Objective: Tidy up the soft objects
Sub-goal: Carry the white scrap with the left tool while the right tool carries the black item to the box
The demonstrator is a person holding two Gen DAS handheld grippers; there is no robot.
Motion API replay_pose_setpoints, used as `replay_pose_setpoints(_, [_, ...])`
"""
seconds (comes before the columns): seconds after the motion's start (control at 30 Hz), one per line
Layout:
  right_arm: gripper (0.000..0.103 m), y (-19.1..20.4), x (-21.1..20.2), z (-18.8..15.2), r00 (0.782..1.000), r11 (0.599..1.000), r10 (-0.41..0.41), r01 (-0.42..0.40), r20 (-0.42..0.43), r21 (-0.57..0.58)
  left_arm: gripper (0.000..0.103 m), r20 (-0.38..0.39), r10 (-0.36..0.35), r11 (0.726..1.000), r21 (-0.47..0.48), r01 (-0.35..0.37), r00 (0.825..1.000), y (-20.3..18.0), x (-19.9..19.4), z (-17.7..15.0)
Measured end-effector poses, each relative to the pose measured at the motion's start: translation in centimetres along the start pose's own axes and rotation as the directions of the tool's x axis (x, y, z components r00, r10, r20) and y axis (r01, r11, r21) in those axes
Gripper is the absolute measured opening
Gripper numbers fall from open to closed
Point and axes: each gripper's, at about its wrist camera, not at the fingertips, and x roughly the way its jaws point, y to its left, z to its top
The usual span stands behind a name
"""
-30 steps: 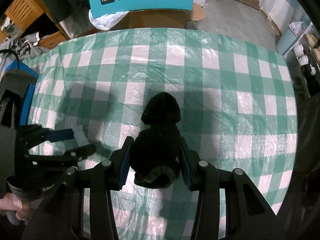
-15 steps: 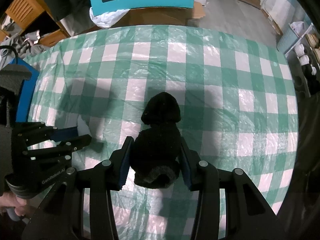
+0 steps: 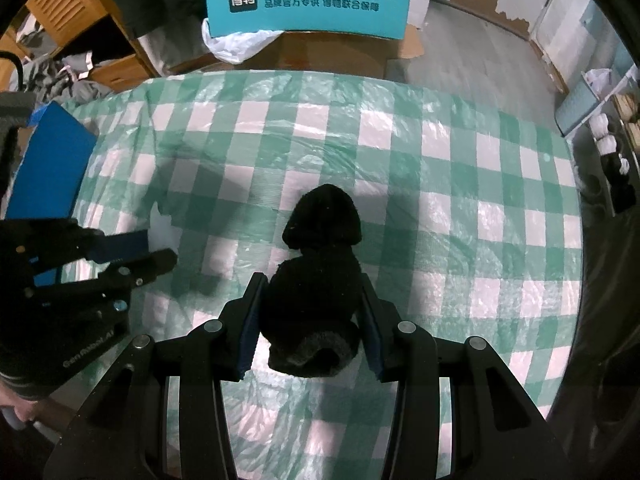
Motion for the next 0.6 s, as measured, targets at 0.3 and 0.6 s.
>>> replay_pose_setpoints(0.3, [0.043,1.9,-2.1,0.0,0.999,0.999,-0.012,0.013,0.034,-0.035,0.019,0.083,0.057,0.998,0.034,-0.06,0.995,0.3,-3.2,-0.1])
replay_pose_setpoints(0.6, [0.043,3.9,-4.2,0.2,0.998,0.997,-0.01,0.015,0.066,-0.072,0.019,0.145,0.097,0.994,0.035,-0.103,0.985,1.5,-6.3,-1.3])
